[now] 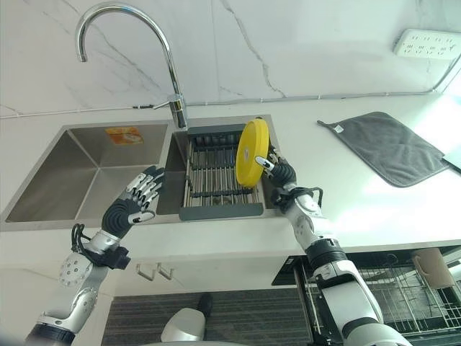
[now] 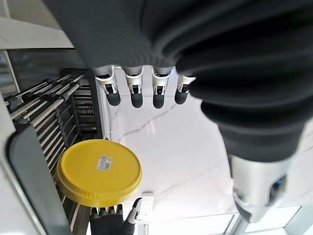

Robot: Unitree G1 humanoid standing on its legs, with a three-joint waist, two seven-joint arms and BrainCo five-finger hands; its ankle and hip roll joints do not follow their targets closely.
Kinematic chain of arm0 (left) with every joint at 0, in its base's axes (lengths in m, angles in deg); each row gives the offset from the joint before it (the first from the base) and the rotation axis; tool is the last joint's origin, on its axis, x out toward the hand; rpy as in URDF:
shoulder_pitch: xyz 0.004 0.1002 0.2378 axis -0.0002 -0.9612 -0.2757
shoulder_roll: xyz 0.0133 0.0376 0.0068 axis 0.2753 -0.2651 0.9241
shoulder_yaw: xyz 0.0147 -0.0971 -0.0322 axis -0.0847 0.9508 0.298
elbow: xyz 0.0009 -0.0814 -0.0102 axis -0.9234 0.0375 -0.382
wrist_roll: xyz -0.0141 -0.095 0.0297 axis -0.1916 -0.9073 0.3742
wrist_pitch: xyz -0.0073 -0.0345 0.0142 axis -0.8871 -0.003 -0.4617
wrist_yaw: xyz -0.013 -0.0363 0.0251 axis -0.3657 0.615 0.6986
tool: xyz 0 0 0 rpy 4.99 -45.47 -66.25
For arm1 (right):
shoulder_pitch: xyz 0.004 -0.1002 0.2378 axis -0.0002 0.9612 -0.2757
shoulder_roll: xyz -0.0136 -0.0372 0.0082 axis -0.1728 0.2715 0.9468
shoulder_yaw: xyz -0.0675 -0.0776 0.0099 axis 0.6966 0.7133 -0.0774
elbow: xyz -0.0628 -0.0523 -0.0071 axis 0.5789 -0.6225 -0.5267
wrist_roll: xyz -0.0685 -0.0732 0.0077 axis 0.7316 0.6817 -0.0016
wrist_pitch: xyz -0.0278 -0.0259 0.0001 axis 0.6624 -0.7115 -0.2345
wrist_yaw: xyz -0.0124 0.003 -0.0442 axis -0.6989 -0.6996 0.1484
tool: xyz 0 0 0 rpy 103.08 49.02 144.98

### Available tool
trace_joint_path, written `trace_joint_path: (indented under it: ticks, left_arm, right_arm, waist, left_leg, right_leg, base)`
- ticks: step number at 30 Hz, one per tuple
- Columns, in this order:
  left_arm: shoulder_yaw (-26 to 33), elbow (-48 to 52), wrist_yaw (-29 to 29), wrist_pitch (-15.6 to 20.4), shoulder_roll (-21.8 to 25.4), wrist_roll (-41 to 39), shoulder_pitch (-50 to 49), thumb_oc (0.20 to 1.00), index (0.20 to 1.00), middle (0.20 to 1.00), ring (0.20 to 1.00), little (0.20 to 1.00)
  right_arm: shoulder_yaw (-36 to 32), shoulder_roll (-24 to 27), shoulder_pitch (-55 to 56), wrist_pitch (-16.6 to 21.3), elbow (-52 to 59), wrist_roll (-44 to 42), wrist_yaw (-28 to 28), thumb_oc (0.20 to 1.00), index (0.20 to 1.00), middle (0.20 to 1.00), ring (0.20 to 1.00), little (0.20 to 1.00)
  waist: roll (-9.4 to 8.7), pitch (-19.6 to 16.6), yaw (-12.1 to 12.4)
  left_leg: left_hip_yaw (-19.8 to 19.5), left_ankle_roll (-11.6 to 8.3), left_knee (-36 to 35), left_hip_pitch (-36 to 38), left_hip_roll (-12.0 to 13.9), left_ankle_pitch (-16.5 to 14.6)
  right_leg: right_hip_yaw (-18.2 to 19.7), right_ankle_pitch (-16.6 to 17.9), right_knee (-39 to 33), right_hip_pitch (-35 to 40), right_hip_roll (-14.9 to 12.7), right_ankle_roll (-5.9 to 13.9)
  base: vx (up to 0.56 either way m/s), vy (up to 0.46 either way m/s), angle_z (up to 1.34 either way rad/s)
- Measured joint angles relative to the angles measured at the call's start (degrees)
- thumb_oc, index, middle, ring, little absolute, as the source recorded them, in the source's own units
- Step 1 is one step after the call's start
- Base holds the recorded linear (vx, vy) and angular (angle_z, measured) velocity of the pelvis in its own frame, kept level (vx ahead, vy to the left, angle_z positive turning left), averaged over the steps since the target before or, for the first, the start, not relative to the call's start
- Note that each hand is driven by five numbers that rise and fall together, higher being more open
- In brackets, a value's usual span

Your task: Place the dishes in the dishwasher.

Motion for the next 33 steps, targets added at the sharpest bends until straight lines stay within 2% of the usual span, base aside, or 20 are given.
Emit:
trace_joint_path:
  ticks: [10,19,25,33]
  left_arm:
    - [-0.02,-0.02,0.47,-0.45,0.0,0.01,-0.01,1.0,1.0,1.0,1.0,1.0]
    - [-0.01,-2.41,2.79,-1.15,-0.03,0.03,-0.22,1.0,1.0,1.0,1.0,1.0]
    - [-0.02,-2.32,2.7,-1.15,-0.03,0.12,-0.03,1.0,1.0,1.0,1.0,1.0]
    - [-0.04,-2.3,5.47,-2.09,0.4,1.76,0.83,1.0,1.0,1.0,1.0,1.0]
  right_arm:
    - [0.36,-0.03,-0.56,-0.35,0.0,0.71,1.66,1.0,1.0,1.0,1.0,1.0]
    - [1.84,-0.24,-2.61,-1.39,0.01,6.86,4.34,1.0,1.0,1.0,1.0,1.0]
    - [2.11,-0.24,-3.41,-3.08,0.06,9.32,5.8,1.0,1.0,1.0,1.0,1.0]
    - [3.97,-0.02,-4.97,-6.26,-1.59,11.3,7.05,1.0,1.0,1.0,1.0,1.0]
  waist:
    - [-0.18,0.11,0.04]
    - [-0.34,0.21,0.25]
    - [-0.58,0.35,0.31]
    - [-1.21,0.73,0.35]
  left_leg:
    - [-0.33,-0.01,-0.01,-0.02,0.0,0.01]
    - [-0.54,-0.04,-0.02,-0.11,-0.04,0.03]
    - [-0.54,-0.04,-0.02,-0.06,-0.05,0.05]
    - [-0.51,-0.04,0.03,0.1,-0.03,0.05]
  right_leg:
    - [0.0,-0.01,0.0,-0.01,0.01,0.0]
    - [-0.16,-0.05,0.0,0.0,0.03,0.05]
    - [-0.15,-0.04,0.0,0.01,0.02,0.05]
    - [-0.11,-0.04,0.0,0.02,0.01,0.05]
  base:
    - [0.0,0.0,0.0]
    - [0.0,0.0,0.0]
    - [0.0,0.0,0.0]
    - [0.0,0.0,0.0]
